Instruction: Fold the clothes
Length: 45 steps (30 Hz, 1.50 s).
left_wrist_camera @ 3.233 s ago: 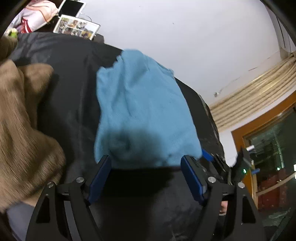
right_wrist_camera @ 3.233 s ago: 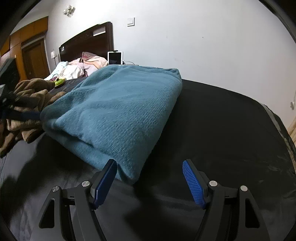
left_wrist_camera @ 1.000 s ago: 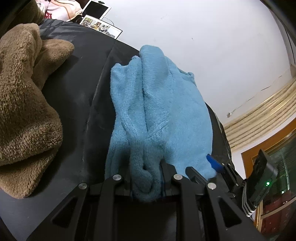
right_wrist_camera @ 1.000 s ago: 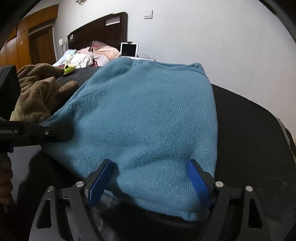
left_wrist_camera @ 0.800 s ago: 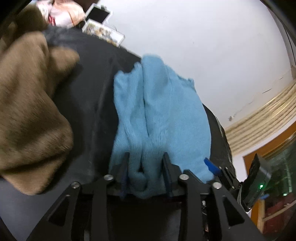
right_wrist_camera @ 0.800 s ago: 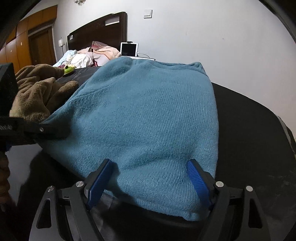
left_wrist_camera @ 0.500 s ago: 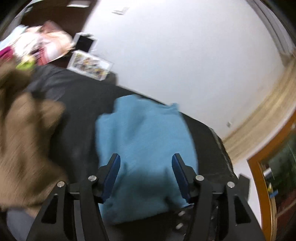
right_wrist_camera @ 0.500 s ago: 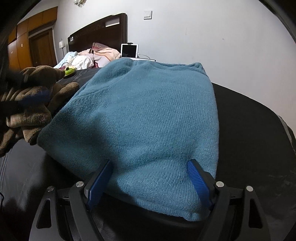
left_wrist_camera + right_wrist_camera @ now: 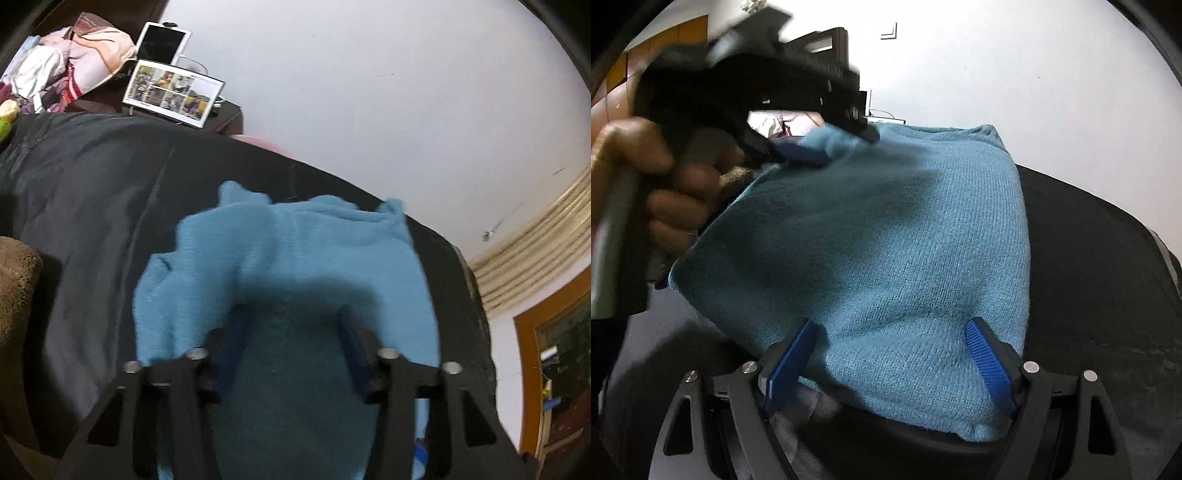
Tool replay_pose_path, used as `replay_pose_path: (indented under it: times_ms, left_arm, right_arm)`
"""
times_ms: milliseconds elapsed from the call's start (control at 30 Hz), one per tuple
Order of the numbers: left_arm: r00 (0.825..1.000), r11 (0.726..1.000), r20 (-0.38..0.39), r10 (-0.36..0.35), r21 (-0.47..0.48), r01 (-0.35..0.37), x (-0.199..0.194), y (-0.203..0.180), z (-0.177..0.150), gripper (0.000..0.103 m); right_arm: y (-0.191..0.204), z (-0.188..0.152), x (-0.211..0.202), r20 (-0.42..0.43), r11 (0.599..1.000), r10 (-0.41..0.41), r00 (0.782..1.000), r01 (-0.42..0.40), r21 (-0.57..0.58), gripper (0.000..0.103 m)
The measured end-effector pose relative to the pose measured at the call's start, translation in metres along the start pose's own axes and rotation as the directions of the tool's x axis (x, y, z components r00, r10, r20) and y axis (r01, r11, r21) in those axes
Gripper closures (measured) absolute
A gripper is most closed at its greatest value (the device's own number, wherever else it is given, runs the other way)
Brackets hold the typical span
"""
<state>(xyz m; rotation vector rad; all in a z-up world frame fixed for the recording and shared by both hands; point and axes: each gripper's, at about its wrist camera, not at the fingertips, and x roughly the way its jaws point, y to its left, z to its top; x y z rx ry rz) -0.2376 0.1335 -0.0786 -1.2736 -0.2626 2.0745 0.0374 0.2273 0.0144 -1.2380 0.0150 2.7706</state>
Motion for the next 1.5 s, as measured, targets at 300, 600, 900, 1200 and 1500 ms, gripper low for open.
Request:
replay_pose_path:
  times_ms: [300,600,900,1200,1500]
  left_arm:
    - [0.999,1.0,0.046,0.004,-0.01,-0.004,0.01,0.024,0.003,0.099]
    - [0.993,0.998,0.104,0.047,0.044,-0.052,0.009,0.014,0.0,0.099]
    - [0.992,0.996,0.112,0.058,0.06,-0.065,0.007,0.009,0.0,0.099]
    - [0.993,0.996,0.106,0.059,0.06,-0.065,0.008,0.008,-0.001,0.099]
    - [0.989,0.985,0.085,0.122,0.112,-0.131,0.008,-0.006,0.001,0.099]
  right_arm:
    - [0.0,0.003,0.001,0.0,1.0,0.005,1.0,-0.005,-0.002,0.017]
    - [-0.002,0.002,0.001,0.001,1.0,0.011,1.0,-0.011,-0.003,0.016]
    - [-0.002,-0.001,-0.001,0.002,1.0,0.012,1.0,-0.012,-0.005,0.016]
    - [-0.003,-0.001,-0.001,0.002,1.0,0.012,1.0,-0.012,-0.007,0.016]
    - [-0.002,-0.002,-0.003,0.002,1.0,0.01,1.0,-0.01,-0.008,0.016]
